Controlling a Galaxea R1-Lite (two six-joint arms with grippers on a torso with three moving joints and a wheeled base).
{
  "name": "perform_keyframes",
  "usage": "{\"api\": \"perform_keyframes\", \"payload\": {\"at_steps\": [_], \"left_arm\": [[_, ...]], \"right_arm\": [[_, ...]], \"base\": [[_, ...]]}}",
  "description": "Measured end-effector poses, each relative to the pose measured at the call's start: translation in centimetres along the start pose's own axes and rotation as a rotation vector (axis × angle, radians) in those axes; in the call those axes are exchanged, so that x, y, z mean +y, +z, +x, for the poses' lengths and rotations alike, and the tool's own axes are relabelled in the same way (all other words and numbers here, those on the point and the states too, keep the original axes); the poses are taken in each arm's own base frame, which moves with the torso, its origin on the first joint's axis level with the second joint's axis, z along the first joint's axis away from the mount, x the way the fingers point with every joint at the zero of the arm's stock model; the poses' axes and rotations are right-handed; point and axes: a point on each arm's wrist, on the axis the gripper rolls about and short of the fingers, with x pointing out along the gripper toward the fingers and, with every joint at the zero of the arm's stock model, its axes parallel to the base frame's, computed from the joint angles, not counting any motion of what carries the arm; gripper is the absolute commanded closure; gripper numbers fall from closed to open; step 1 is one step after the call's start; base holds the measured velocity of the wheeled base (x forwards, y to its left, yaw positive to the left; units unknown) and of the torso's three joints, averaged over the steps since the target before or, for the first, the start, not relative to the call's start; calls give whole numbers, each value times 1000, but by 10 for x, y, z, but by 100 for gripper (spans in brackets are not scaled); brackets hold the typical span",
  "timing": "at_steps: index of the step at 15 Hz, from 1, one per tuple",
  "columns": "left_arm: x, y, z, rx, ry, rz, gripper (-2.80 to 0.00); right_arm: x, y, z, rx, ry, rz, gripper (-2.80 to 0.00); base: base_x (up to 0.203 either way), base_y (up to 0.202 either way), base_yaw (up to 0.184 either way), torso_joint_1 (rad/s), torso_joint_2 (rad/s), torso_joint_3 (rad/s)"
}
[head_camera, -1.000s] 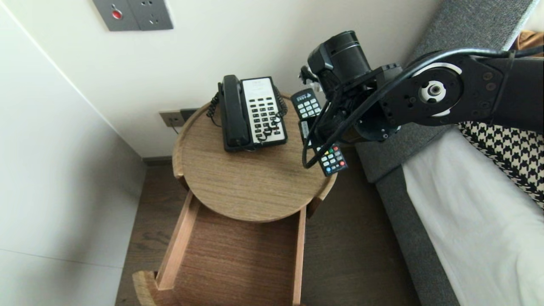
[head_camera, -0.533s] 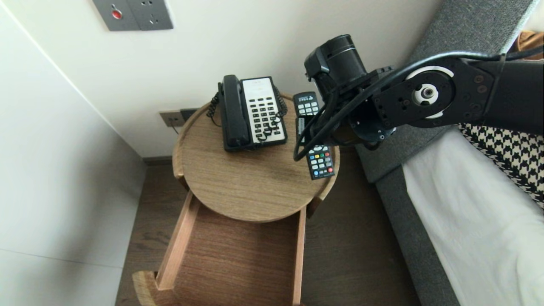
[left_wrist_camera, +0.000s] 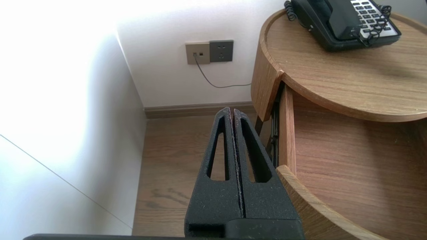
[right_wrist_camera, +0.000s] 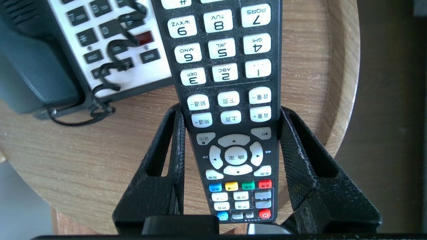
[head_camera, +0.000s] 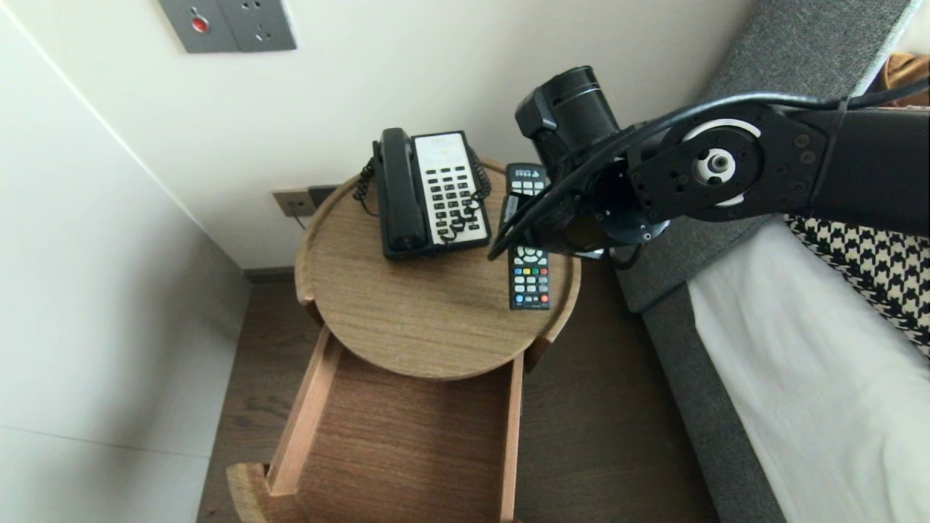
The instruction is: Take the remote control out of the drawer one by one and place them on the table
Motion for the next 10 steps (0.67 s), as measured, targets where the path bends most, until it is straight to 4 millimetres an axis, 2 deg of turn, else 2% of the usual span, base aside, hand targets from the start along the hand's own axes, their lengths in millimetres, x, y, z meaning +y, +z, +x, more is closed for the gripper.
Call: {"api": "perform_keyframes", "payload": {"at_steps": [10], "left_arm": [[0, 0, 0, 0, 0, 0, 0]], "right_arm": [[-11, -4, 28, 72, 11, 31, 0]], "base": [[0, 0, 0, 0, 0, 0]]}}
